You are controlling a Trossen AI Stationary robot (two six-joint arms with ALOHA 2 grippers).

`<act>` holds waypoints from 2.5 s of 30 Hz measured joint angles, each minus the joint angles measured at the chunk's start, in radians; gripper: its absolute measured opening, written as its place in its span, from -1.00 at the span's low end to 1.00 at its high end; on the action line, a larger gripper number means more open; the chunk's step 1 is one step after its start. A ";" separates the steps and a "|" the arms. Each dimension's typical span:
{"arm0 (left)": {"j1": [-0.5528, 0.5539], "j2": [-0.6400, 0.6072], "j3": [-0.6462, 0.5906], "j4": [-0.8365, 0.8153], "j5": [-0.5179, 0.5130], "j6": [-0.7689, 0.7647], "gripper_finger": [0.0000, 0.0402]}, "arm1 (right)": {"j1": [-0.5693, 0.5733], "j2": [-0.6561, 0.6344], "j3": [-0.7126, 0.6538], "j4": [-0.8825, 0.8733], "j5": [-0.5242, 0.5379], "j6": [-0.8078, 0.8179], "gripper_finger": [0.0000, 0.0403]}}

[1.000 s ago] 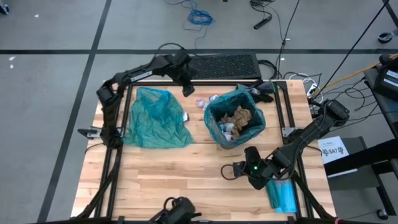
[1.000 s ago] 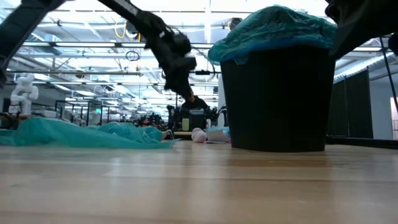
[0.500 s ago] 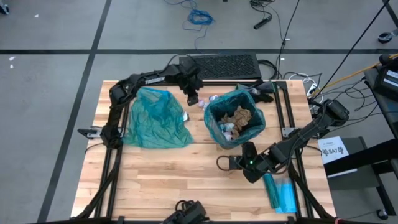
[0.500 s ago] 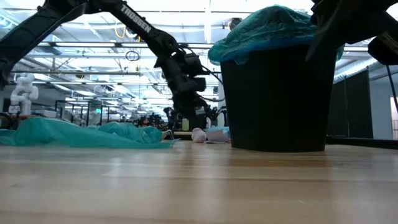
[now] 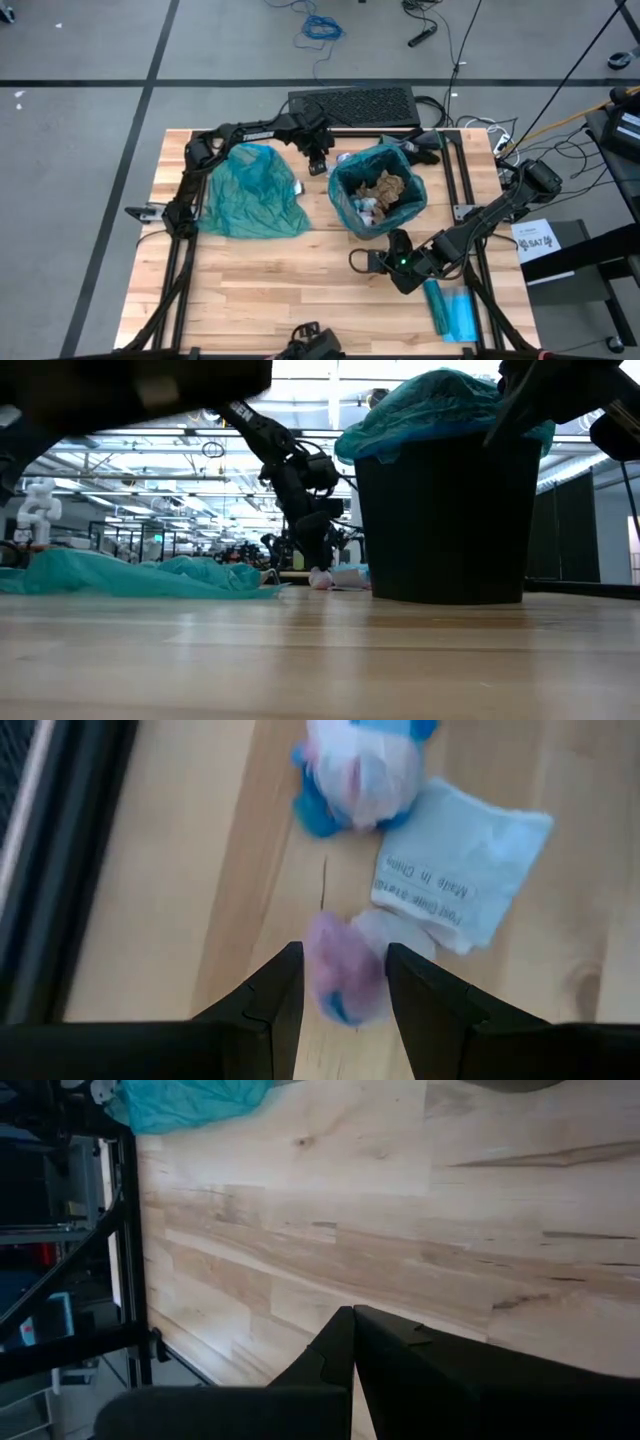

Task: Place trash/remove bag and relplace
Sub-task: Put the pink trash bag into the trash bin

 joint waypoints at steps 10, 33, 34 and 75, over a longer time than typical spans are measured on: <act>0.001 0.063 0.017 -0.039 0.049 -0.034 -0.57 | -0.002 0.000 0.000 0.006 -0.001 -0.002 -1.00; -0.082 -0.280 0.011 -0.342 -0.069 -0.250 -0.99 | -0.004 0.000 0.000 -0.025 0.001 -0.235 -1.00; -0.092 -0.309 0.011 -0.347 -0.069 -0.270 -0.99 | -0.004 0.000 0.000 -0.026 0.000 -0.246 -1.00; -0.439 -0.342 0.013 0.347 -0.011 -0.662 -0.47 | -0.004 0.000 0.000 0.061 0.002 -0.448 -1.00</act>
